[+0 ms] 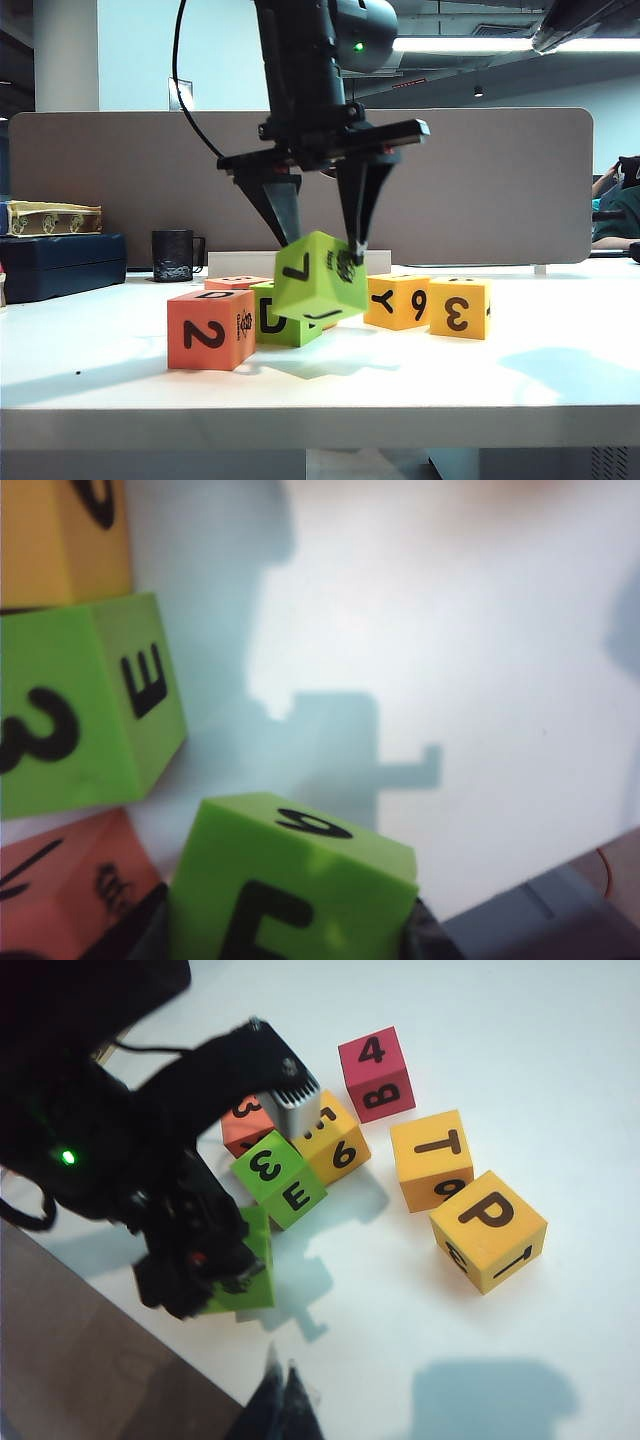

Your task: Select the appropriate blocks from the scattered letter blocks on the table and arrange them in a row to spell out "DEEP".

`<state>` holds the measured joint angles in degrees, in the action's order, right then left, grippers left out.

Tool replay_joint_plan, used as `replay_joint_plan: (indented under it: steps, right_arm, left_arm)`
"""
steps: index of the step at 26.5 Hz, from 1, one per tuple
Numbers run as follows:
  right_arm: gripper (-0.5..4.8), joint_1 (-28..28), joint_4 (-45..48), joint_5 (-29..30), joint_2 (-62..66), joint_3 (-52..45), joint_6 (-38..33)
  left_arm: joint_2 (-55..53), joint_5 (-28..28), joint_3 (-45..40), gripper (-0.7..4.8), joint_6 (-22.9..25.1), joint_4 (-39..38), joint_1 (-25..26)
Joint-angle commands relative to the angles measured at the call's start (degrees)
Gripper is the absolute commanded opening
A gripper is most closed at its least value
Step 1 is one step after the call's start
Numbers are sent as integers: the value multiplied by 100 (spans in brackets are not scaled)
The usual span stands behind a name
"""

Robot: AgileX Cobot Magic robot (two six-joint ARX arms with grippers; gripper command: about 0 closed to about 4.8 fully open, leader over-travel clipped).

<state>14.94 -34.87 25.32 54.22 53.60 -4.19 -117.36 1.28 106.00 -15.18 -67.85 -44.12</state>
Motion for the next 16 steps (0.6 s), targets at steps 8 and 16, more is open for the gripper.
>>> replay_joint_plan:
  steps: [8,16]
  right_arm:
    - [-6,2,-345,33,-17,20,13]
    - [-6,2,-1357,33,-20,20,15]
  left_arm:
    - [15,-385,-282,272,-498,326,-11]
    - [2,-448,-284,272,-529,389,-11]
